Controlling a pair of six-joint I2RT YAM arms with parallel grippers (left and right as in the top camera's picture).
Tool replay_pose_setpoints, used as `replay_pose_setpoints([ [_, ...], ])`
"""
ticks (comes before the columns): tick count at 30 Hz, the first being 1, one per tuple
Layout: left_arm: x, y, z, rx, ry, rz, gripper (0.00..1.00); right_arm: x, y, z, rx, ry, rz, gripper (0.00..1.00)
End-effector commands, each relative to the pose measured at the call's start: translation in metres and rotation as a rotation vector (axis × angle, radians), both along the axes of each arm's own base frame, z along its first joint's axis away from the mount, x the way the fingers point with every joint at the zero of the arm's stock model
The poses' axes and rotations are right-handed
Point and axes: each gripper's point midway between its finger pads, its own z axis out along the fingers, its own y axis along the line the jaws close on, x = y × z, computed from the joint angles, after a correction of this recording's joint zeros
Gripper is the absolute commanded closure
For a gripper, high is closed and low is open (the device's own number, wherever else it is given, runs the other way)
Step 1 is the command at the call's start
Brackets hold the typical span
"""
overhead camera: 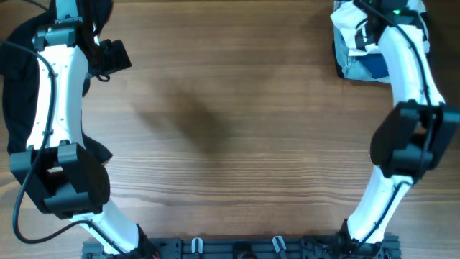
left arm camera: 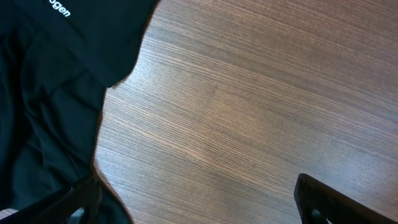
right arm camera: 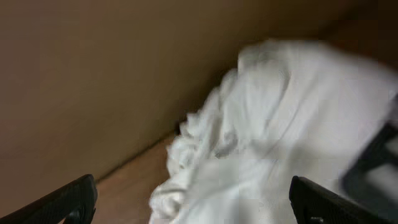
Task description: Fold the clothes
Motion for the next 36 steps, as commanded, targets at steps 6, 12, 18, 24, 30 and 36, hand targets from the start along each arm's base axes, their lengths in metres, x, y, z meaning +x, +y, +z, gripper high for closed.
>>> replay_pose_setpoints([
  [6, 0.002, 0.005, -0.002, 0.010, 0.003, 0.005, 0.00, -0.004, -0.038, 0.023, -0.204, 0.013, 0.197, 0.01],
  [12, 0.003, 0.005, -0.002, 0.011, -0.001, 0.005, 0.00, -0.003, -0.091, -0.147, -0.114, 0.264, 0.213, 0.00],
  [18, 0.005, 0.005, -0.001, 0.012, -0.012, 0.005, 0.00, -0.049, -0.079, -0.295, 0.059, 0.531, 0.254, 0.00],
  [24, 0.004, 0.005, -0.001, 0.012, -0.005, 0.005, 0.00, -0.034, -0.080, -0.168, -0.017, 0.382, 0.280, 0.00],
  [30, 0.004, 0.005, -0.001, 0.011, -0.004, 0.005, 0.00, -0.073, -0.071, 0.060, -0.172, 0.096, 0.243, 0.00],
  [36, 0.004, 0.005, -0.001, 0.011, -0.004, 0.005, 0.00, -0.159, -0.042, 0.176, -0.177, -0.036, 0.198, 0.00],
])
